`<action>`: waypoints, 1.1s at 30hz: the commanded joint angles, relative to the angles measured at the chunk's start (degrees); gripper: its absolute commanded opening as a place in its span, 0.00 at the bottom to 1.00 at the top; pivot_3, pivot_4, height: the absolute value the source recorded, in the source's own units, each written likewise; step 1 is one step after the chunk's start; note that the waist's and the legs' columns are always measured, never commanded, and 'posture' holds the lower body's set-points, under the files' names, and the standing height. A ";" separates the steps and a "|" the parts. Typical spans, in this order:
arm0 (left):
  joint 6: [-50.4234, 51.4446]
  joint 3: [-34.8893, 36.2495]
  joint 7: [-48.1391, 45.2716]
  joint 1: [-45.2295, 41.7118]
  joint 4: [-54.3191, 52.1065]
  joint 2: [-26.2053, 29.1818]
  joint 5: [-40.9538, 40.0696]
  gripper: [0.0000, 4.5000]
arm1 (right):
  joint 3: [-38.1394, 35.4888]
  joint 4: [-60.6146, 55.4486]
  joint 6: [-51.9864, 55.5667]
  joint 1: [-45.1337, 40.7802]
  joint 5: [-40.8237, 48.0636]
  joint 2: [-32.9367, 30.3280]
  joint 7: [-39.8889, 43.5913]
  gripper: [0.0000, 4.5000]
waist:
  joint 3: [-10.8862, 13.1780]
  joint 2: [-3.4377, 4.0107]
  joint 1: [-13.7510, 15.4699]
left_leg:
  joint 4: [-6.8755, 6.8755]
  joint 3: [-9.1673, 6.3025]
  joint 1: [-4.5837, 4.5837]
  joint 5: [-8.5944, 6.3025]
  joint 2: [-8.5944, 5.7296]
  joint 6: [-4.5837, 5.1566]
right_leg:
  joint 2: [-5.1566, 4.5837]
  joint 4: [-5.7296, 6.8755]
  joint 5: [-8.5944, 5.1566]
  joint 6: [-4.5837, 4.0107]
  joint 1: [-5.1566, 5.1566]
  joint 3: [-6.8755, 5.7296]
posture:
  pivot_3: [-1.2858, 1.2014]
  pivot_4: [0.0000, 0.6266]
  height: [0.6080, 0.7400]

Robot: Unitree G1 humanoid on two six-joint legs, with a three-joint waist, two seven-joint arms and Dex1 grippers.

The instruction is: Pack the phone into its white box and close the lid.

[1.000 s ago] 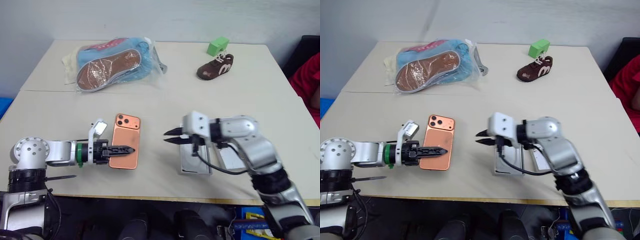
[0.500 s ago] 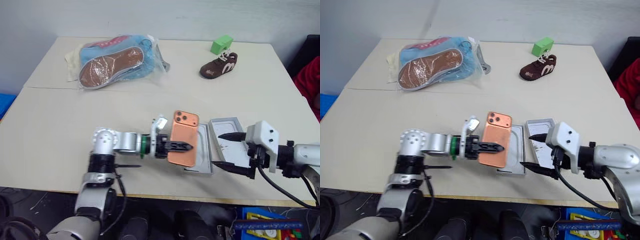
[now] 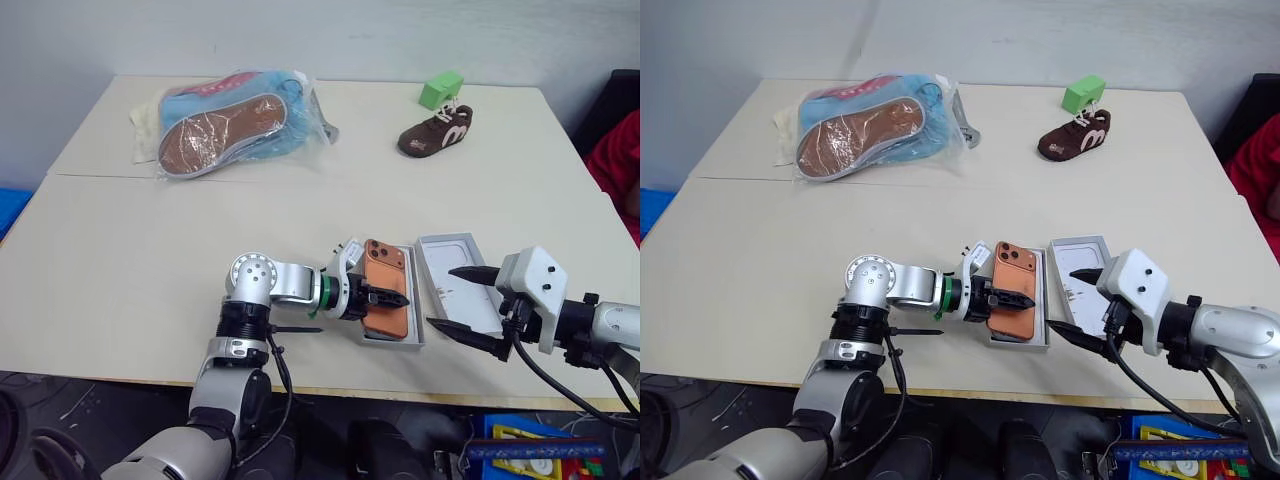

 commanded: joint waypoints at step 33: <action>-7.00 -25.59 -30.61 -5.76 -13.55 12.05 12.37 1.00 | -0.20 -0.59 -2.01 0.35 3.89 0.10 -5.37 1.00 | 0.00 0.00 0.01 | 0.00 -0.02 0.02 0.01 0.02 -0.04 | 0.03 0.05 0.00 0.00 0.00 0.03 | 0.52 0.24 1.00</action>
